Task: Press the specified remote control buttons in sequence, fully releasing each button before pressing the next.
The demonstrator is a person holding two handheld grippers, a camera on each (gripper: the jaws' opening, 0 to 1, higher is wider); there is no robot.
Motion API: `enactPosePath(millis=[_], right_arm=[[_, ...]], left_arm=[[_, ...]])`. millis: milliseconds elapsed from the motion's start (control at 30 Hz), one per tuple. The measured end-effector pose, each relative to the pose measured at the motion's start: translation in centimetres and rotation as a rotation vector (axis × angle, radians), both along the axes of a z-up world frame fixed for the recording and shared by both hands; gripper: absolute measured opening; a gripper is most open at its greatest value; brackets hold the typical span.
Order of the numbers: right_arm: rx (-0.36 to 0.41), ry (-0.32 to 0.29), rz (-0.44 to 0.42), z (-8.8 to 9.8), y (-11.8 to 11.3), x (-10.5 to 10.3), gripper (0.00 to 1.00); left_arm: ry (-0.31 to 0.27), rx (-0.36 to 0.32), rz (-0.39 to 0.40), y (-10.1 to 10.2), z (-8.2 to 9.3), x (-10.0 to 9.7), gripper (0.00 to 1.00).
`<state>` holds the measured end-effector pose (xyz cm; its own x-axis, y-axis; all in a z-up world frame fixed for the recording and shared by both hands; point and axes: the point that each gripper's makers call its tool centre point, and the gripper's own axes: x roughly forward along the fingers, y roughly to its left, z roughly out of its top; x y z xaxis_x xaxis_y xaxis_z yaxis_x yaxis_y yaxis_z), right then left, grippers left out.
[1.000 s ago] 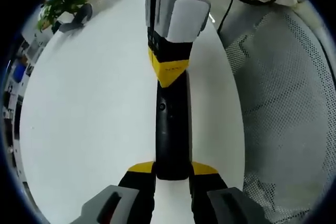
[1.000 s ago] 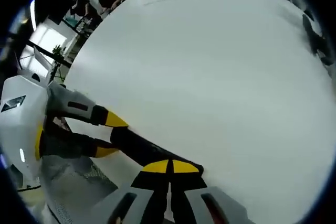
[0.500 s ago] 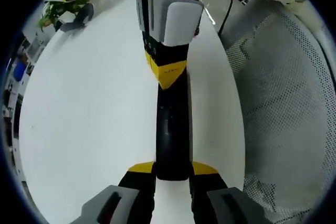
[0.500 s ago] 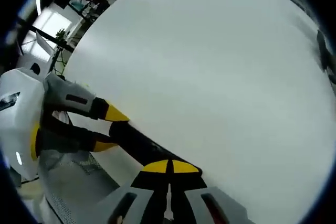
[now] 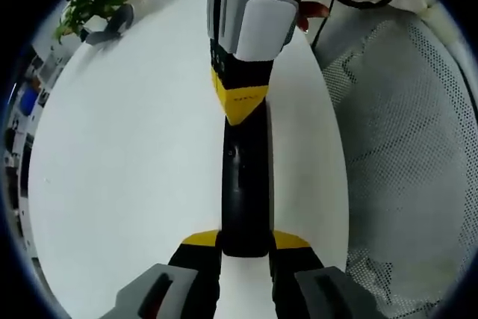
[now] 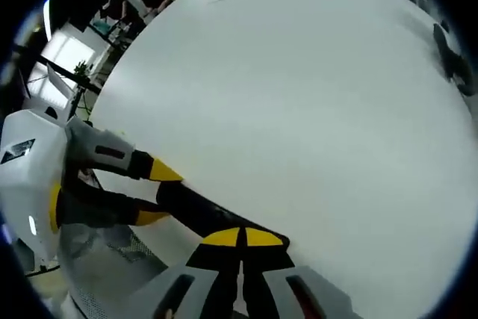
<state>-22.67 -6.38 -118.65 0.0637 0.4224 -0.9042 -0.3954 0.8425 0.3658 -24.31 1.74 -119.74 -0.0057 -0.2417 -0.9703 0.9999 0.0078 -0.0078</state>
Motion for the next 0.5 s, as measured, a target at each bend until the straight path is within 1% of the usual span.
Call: enactPosePath(millis=[200,233,500], right_arm=[[0.035,0.008,-0.016,0.3,0.5,-0.1,0.0],[0.034,0.015,-0.009,0.3,0.7,-0.3,0.0],[0.022,0.005,0.04,0.3,1.5,-0.6,0.0]], left_arm=[[0.006,0.006,-0.005,0.0,0.0,0.0,0.24],[0.006,0.006,-0.005,0.0,0.0,0.0,0.24],[0.006,-0.004,0.0,0.0,0.0,0.0,0.24]])
